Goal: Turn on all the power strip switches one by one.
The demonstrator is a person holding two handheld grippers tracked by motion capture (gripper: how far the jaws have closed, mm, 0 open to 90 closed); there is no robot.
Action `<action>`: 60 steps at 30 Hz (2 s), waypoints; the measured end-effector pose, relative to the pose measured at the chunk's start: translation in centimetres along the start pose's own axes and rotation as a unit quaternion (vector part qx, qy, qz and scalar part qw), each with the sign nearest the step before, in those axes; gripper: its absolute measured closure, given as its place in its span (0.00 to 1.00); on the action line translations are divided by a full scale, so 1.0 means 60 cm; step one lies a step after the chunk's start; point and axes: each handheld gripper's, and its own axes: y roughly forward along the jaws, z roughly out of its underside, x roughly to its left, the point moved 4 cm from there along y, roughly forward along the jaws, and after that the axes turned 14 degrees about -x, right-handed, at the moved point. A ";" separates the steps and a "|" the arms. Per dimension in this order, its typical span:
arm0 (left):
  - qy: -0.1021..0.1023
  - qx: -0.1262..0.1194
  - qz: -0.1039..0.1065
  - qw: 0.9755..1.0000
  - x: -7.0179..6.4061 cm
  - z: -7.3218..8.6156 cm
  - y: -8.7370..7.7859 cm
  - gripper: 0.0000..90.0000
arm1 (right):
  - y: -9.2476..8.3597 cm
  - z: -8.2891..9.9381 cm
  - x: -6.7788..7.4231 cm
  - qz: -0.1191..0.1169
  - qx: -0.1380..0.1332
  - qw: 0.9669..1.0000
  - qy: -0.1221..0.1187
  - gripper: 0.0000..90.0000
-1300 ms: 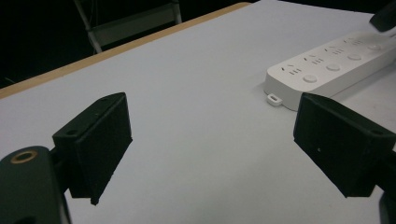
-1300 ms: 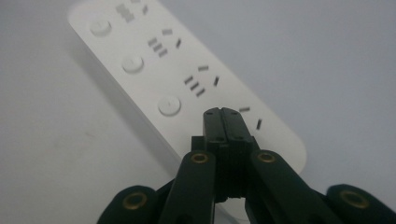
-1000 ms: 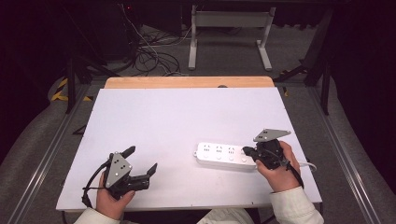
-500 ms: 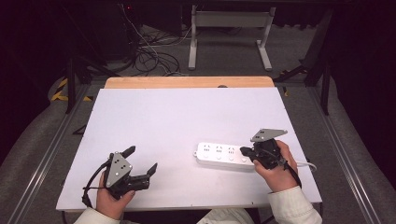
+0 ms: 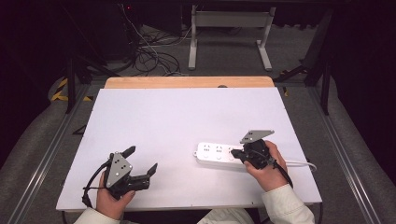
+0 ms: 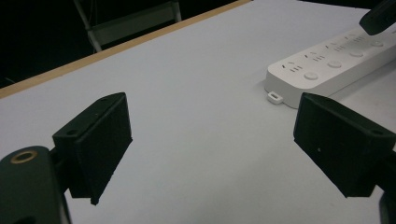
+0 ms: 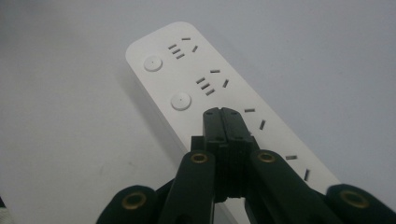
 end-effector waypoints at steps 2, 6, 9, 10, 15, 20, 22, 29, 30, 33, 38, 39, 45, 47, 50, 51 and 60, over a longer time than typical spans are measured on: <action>-0.002 0.000 0.001 1.000 -0.001 0.000 0.000 0.13 | 0.004 0.001 0.001 -0.004 0.003 1.000 -0.001 1.00; -0.003 0.001 0.001 1.000 -0.002 0.000 0.000 0.13 | 0.014 0.005 0.002 -0.009 0.009 1.000 0.000 1.00; -0.003 0.001 0.001 1.000 -0.001 0.000 0.000 0.13 | 0.019 0.008 0.002 -0.009 0.013 1.000 0.000 1.00; -0.003 0.001 0.001 1.000 -0.001 0.001 0.001 0.13 | 0.020 0.008 0.003 -0.010 0.015 1.000 0.000 1.00; -0.002 0.000 0.001 1.000 -0.001 0.000 0.000 0.13 | 0.024 0.011 0.003 -0.008 0.020 1.000 -0.002 1.00; -0.002 0.000 0.000 1.000 -0.001 0.000 0.000 0.13 | 0.028 0.014 0.003 -0.008 0.026 1.000 -0.002 1.00; -0.002 0.000 0.000 1.000 -0.001 0.000 0.000 0.13 | 0.029 0.015 0.003 -0.006 0.028 1.000 -0.004 1.00; -0.002 0.001 0.001 1.000 -0.001 0.001 0.000 0.13 | 0.030 0.016 0.004 -0.007 0.032 0.999 -0.003 1.00; -0.002 0.001 0.001 1.000 -0.001 0.001 0.000 0.13 | 0.030 0.016 0.004 -0.007 0.033 0.999 -0.003 1.00; -0.002 0.001 0.000 1.000 -0.001 0.001 0.000 0.13 | 0.031 0.017 0.003 -0.005 0.033 0.999 -0.002 1.00; 0.001 0.001 0.000 1.000 -0.001 0.001 0.000 0.13 | 0.031 0.017 0.003 -0.007 0.036 0.999 0.004 1.00; 0.001 0.002 0.000 1.000 -0.001 0.001 0.000 0.13 | 0.032 0.017 0.003 -0.008 0.036 0.999 0.005 1.00; -0.001 0.001 0.000 1.000 -0.002 0.001 0.000 0.13 | 0.033 0.018 0.003 -0.006 0.041 0.999 0.003 1.00; -0.002 0.001 0.000 1.000 -0.003 0.001 0.001 0.13 | 0.034 0.018 0.004 -0.004 0.041 0.999 0.001 1.00; -0.001 0.001 0.000 1.000 -0.003 0.001 0.001 0.13 | 0.034 0.018 0.006 -0.001 0.043 0.999 -0.001 1.00; -0.002 0.001 0.000 1.000 -0.003 0.001 0.001 0.13 | 0.034 0.018 0.006 0.000 0.043 0.999 -0.002 1.00; -0.001 0.000 0.000 1.000 -0.003 0.000 0.000 0.13 | 0.035 0.019 0.006 0.002 0.046 0.999 0.001 1.00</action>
